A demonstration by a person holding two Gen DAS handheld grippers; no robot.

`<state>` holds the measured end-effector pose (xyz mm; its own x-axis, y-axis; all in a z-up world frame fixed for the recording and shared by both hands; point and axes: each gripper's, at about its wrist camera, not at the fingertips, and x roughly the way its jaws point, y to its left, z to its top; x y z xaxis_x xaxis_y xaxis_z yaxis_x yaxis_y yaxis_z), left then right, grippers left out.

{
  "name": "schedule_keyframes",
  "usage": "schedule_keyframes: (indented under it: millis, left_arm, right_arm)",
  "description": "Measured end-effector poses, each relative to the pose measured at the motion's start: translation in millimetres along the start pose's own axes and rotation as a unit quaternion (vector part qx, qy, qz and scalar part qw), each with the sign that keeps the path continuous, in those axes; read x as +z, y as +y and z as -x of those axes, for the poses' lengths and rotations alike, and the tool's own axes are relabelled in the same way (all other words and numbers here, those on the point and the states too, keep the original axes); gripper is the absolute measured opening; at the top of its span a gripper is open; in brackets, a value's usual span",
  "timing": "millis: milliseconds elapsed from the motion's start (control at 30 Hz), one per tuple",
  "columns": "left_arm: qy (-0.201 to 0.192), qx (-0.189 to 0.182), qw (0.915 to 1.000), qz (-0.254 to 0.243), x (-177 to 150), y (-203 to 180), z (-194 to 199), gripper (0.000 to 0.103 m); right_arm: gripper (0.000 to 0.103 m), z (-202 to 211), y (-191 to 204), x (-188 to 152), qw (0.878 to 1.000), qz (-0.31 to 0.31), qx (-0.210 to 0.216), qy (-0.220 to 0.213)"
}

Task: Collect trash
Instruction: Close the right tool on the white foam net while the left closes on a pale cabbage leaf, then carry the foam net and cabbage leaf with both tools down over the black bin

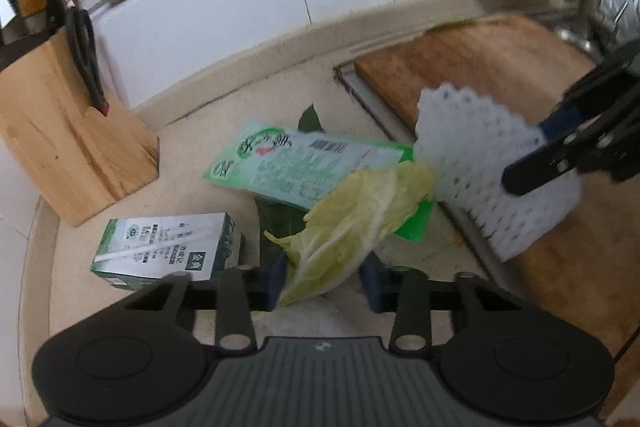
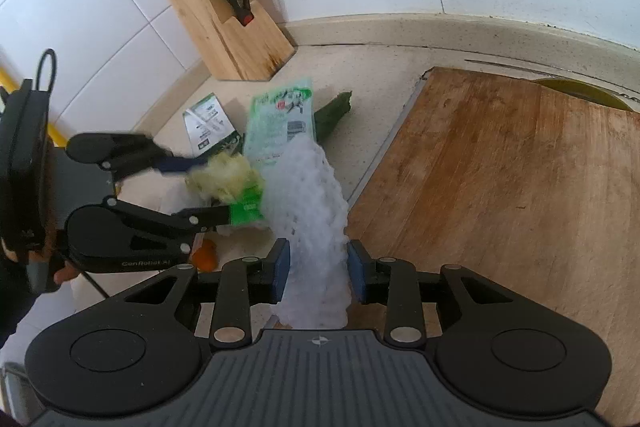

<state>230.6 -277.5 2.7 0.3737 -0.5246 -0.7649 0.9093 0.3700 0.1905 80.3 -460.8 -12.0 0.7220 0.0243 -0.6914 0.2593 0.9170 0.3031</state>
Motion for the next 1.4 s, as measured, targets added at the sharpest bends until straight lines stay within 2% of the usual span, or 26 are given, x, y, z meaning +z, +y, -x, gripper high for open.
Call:
schedule_keyframes:
  millis: [33,100,133,300,367,433,500,533,567,633,700,733,800,867,900,933,1000,1033,1100,1167,1400]
  left_arm:
    - [-0.005,-0.001,1.0000,0.007,0,1,6,0.022]
    - [-0.019,-0.010,0.9994,0.025,-1,3,23,0.019]
    - [-0.026,-0.016,0.9990,0.034,-1,4,31,0.019]
    - [-0.052,-0.045,0.9961,0.055,-2,-5,49,0.019]
    - [-0.055,-0.043,0.9966,0.045,-1,-15,50,0.021]
    - [-0.049,-0.034,0.9977,0.033,0,-22,42,0.028]
    - [-0.037,-0.031,0.9984,0.028,3,-25,33,0.036]
    - [-0.034,-0.029,0.9986,0.028,3,-26,30,0.039]
    - [-0.032,-0.028,0.9988,0.026,4,-28,27,0.040]
    - [-0.031,-0.020,0.9991,0.020,6,-29,22,0.046]
    - [-0.028,-0.015,0.9994,0.011,8,-30,16,0.057]
    - [-0.025,-0.008,0.9996,0.004,9,-31,12,0.057]
    - [-0.019,0.001,0.9998,-0.005,11,-34,6,0.057]
    - [-0.018,-0.002,0.9998,-0.009,12,-36,4,0.057]
    - [-0.015,-0.003,0.9998,-0.010,13,-38,3,0.049]
    - [-0.010,-0.002,0.9999,-0.013,13,-40,2,0.040]
    - [0.000,0.001,0.9999,-0.015,13,-44,3,0.030]
    - [-0.001,0.001,0.9999,-0.012,14,-44,6,0.024]
    - [-0.010,-0.001,0.9999,0.001,15,-43,17,0.019]
    - [-0.023,-0.003,0.9996,0.017,15,-40,30,0.015]
    - [-0.076,-0.012,0.9946,0.069,5,-33,81,0.011]
  right_arm:
    - [0.040,0,1,0,1.000,0.001,0.001,0.000]
    - [0.036,1,3,0,1.000,0.004,-0.001,-0.002]
    - [0.029,4,5,-1,1.000,0.008,-0.003,-0.004]
    - [0.027,17,10,-2,0.999,0.028,-0.017,-0.012]
    - [0.027,20,10,-3,0.999,0.033,-0.024,-0.010]
    - [0.028,20,8,-5,0.999,0.037,-0.029,-0.005]
    - [0.035,18,5,-5,0.999,0.036,-0.033,0.002]
    - [0.041,16,5,-5,0.999,0.038,-0.036,0.008]
    - [0.058,15,4,-6,0.998,0.037,-0.041,0.005]
    - [0.075,12,4,-7,0.998,0.042,-0.044,0.002]
    - [0.080,10,5,-7,0.997,0.051,-0.053,-0.006]
    - [0.084,8,5,-7,0.997,0.055,-0.051,-0.004]
    - [0.084,3,5,-7,0.997,0.060,-0.052,-0.004]
    - [0.082,-3,5,-8,0.996,0.067,-0.066,0.000]
    - [0.081,-5,4,-8,0.995,0.066,-0.071,0.001]
    - [0.074,-7,3,-9,0.995,0.063,-0.072,0.004]
    - [0.057,-7,1,-11,0.996,0.062,-0.072,0.003]
    - [0.041,-6,0,-11,0.996,0.059,-0.062,0.007]
    - [0.034,-1,-2,-10,0.998,0.042,-0.046,0.005]
    - [0.029,6,-1,-10,0.998,0.042,-0.050,-0.006]
    - [0.027,42,16,-14,0.997,0.033,-0.045,-0.048]
